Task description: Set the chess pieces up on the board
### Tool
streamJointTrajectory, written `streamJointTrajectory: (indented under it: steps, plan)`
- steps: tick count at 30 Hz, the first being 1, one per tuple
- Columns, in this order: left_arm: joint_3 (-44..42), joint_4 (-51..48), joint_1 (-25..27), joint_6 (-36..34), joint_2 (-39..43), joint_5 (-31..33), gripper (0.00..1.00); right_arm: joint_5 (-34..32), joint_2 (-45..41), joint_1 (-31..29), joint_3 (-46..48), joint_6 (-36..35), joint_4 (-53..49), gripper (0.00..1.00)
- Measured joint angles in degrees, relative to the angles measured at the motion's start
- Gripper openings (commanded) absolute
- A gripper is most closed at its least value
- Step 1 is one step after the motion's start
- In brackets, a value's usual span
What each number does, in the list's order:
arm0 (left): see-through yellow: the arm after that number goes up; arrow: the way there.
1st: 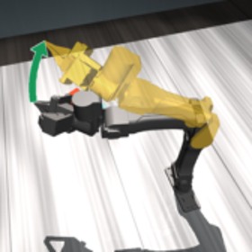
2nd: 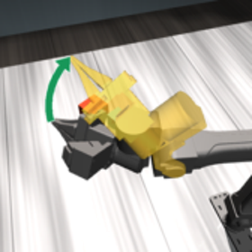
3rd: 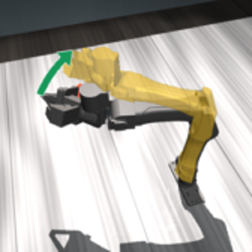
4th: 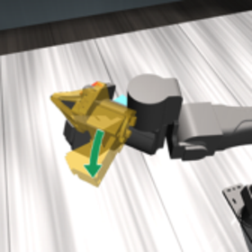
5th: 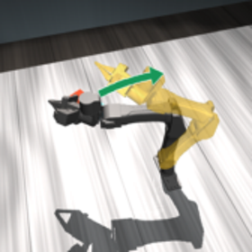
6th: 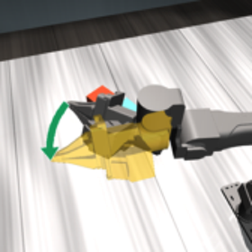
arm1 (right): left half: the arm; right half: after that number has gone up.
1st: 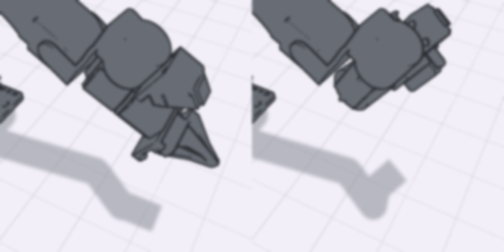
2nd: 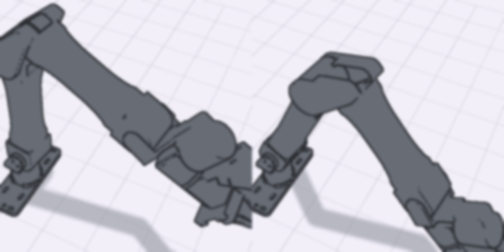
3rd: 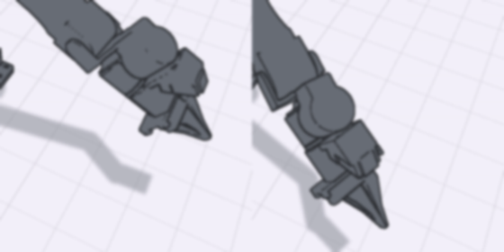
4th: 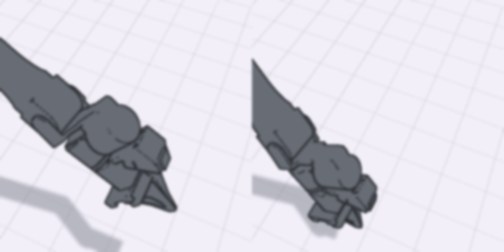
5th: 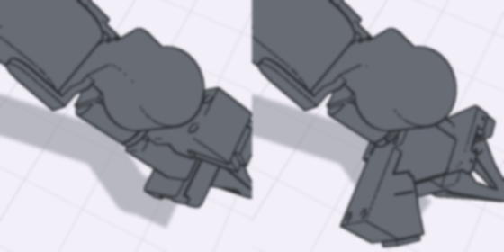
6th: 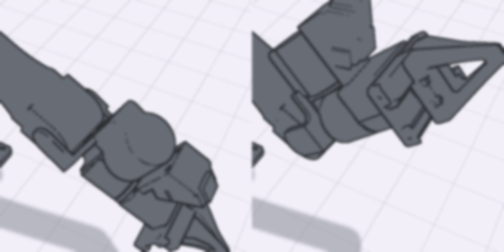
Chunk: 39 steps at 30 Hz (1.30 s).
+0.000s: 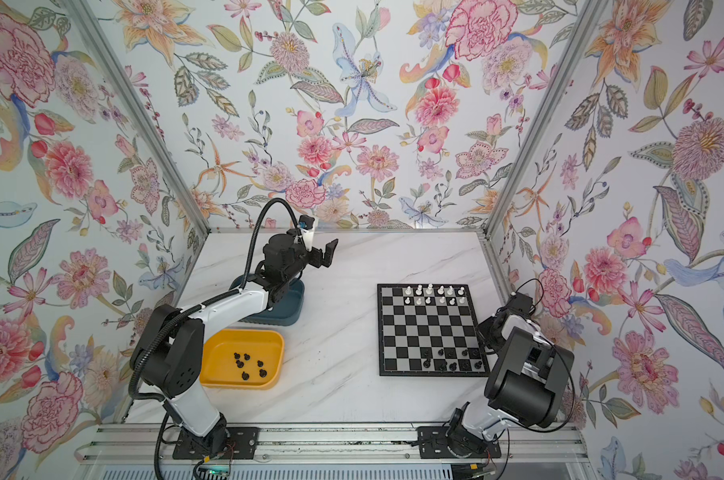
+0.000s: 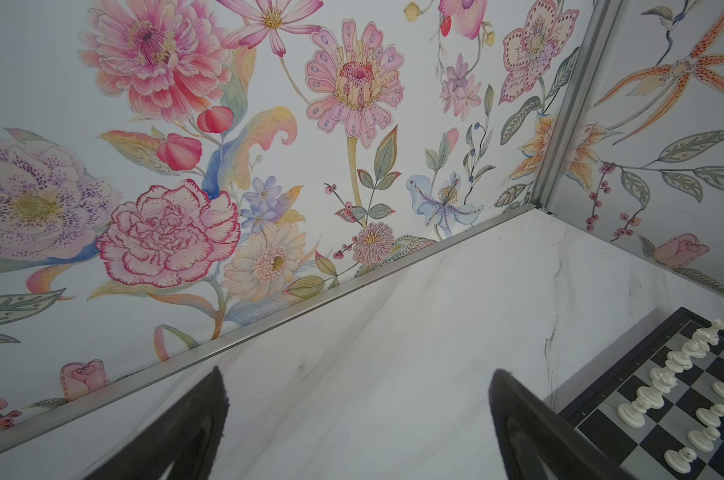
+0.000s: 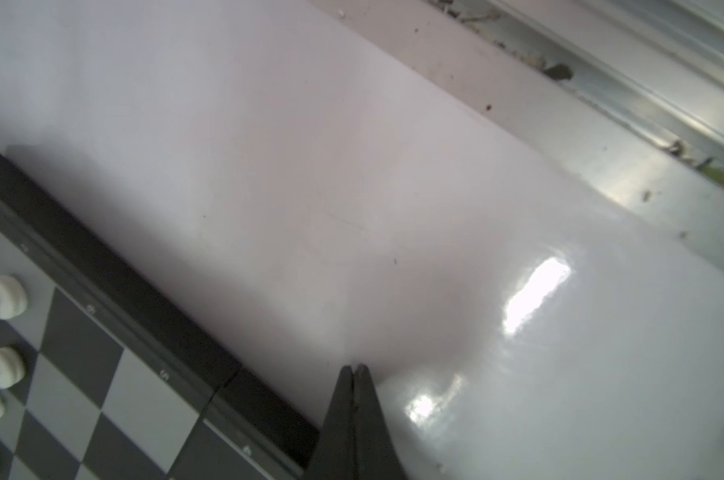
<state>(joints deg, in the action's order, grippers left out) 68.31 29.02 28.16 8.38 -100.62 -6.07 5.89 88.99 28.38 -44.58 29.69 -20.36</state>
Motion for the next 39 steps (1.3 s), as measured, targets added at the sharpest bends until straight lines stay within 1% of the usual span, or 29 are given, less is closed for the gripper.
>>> streamJointTrajectory:
  steps: [8,15,22,27,39]
  plan:
    - [2.7,-0.8,0.0,0.0,-2.2,-0.9,0.99,2.8,1.7,0.0,-0.9,0.8,1.9,0.0]
    - [2.8,-1.0,0.0,0.0,-2.6,-1.1,0.99,3.3,2.0,-0.7,-1.1,1.3,2.6,0.0]
    - [2.6,-1.0,0.0,-0.7,-2.6,-1.0,0.99,4.4,2.0,-4.2,-1.1,1.9,2.7,0.0]
    - [0.5,-1.1,0.0,-1.5,-1.8,-1.0,0.99,4.9,2.0,-6.3,-1.1,2.3,2.7,0.0]
    - [-4.1,-1.2,-1.5,-1.5,2.7,-0.8,0.99,5.6,2.0,-11.8,-1.1,3.6,2.7,0.0]
